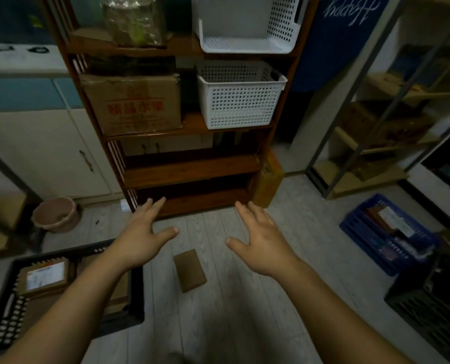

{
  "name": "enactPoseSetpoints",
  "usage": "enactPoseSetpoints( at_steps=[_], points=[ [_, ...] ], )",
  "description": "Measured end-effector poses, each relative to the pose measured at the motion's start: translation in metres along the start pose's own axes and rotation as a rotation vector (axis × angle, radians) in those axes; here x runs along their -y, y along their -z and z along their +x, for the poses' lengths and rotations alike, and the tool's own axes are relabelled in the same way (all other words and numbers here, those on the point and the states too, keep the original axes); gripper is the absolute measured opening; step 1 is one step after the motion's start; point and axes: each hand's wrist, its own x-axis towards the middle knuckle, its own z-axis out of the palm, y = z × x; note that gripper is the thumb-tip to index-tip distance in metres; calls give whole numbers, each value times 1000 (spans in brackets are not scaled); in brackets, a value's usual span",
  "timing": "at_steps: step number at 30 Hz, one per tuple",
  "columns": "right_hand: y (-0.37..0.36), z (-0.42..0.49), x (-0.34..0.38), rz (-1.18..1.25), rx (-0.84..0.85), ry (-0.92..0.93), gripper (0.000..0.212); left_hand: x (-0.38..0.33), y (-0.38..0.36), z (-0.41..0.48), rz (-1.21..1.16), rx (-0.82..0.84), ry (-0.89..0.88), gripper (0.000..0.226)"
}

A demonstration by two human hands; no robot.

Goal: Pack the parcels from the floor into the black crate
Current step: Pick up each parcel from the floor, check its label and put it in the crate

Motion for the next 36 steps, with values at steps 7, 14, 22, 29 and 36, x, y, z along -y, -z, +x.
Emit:
enactPoseSetpoints(
  at_steps=[7, 14, 22, 29, 36],
  points=[
    [-32, 95, -55, -49, 131, -29, 78, 37, -46, 101, 10, 56, 123, 81],
    [-158, 191, -135, -43, 431, -8, 79, 127, -151, 137, 24, 148, 368, 85],
    [-362, 299, -244, 61, 486, -21, 83, 290, -321, 203, -161, 163, 570, 82],
    [-542, 359, -315, 159, 526, -82, 86, 428, -447, 262, -305, 123, 676, 86],
    [-658, 406, -350, 362, 518, -279, 88, 491, -523, 313, -543, -19, 766, 93]
  ],
)
